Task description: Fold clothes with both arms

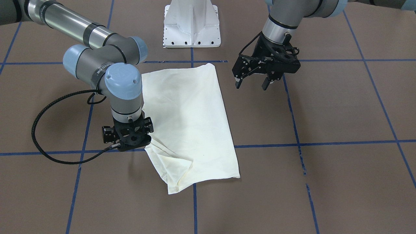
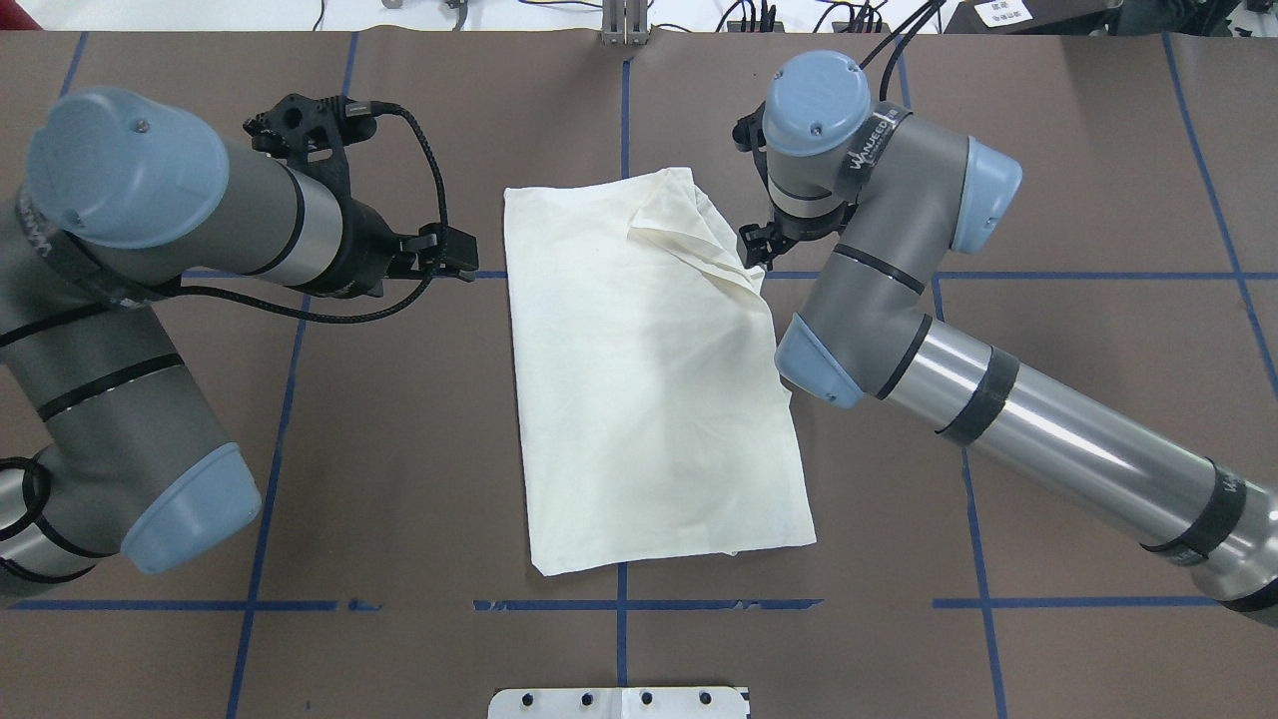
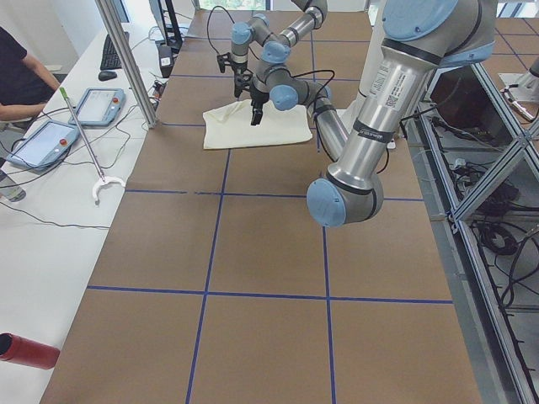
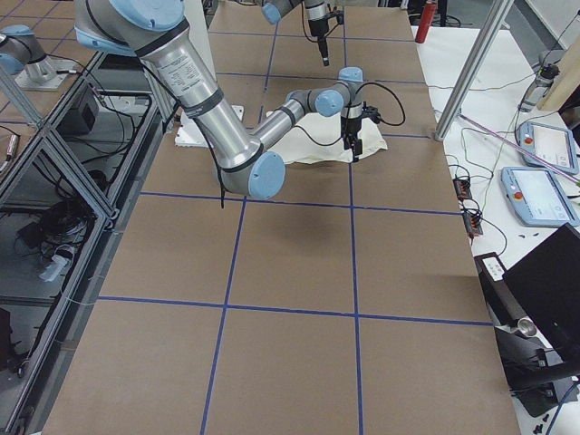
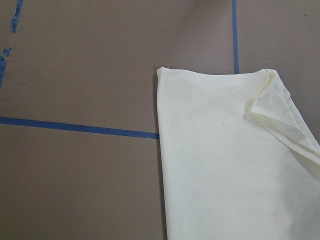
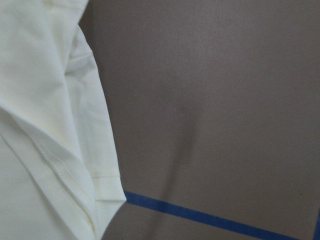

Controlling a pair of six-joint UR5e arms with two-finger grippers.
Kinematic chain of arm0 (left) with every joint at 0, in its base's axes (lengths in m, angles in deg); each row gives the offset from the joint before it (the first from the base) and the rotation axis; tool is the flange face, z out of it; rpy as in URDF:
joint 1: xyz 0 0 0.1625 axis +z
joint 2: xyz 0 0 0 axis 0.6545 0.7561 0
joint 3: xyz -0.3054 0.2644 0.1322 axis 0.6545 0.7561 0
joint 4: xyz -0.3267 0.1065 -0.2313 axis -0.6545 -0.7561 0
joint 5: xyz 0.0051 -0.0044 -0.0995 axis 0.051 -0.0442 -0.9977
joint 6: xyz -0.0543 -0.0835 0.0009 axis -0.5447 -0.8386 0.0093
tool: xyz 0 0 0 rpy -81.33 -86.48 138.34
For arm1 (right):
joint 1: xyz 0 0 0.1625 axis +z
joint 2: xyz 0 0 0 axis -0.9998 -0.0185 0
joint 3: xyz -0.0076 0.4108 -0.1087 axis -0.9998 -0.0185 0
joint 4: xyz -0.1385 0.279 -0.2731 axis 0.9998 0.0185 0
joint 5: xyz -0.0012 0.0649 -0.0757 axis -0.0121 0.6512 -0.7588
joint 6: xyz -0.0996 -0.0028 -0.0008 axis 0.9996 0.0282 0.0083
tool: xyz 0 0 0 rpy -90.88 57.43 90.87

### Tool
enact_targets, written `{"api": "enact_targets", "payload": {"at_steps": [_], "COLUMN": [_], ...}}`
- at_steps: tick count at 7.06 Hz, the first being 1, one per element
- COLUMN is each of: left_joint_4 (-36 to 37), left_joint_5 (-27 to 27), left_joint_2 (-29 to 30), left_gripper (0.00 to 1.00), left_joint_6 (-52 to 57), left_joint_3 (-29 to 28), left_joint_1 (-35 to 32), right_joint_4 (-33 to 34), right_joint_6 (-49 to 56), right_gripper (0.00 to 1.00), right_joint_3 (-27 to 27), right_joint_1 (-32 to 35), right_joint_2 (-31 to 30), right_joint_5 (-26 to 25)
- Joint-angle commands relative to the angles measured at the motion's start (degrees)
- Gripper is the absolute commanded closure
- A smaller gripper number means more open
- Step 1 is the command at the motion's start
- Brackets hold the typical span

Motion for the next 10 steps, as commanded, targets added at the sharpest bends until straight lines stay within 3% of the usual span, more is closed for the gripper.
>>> {"api": "enact_targets", "payload": {"at_steps": [1, 3, 4, 6, 7, 9, 10], "left_joint_4": [0.0, 0.3, 0.7, 0.7, 0.5, 0.5, 0.4], "left_joint_5": [0.0, -0.1, -0.2, -1.2, -2.9, -3.0, -3.0], "left_joint_2": [-0.1, -0.7, -1.1, -5.0, -5.6, -5.6, -5.7], "left_gripper": [0.0, 0.0, 0.0, 0.0, 0.0, 0.0, 0.0], "left_joint_6": [0.1, 2.5, 6.4, 11.2, 11.5, 11.5, 11.5], "left_joint_3": [0.1, 0.2, 0.3, 0.8, 0.8, 0.7, 0.7], "left_joint_1": [0.0, -0.3, -1.3, -4.0, -4.5, -4.5, -4.5], "right_joint_4": [-1.8, -13.9, -14.4, -14.6, -16.1, -22.8, -22.8], "right_joint_6": [-3.3, -6.2, -6.3, -6.8, -6.9, -6.9, -6.9], "right_gripper": [0.0, 0.01, 0.02, 0.12, 0.24, 0.37, 0.53], "right_joint_3": [-8.2, -16.8, -20.1, -21.2, -22.3, -27.9, -29.3], "right_joint_1": [0.0, -0.5, -1.3, -4.0, -5.1, -5.7, -5.7], "right_joint_2": [8.6, 11.8, 14.5, 15.7, 15.8, 17.2, 18.6], "right_joint_5": [-0.5, -1.7, -3.1, -5.8, -6.5, -6.7, -6.8]}}
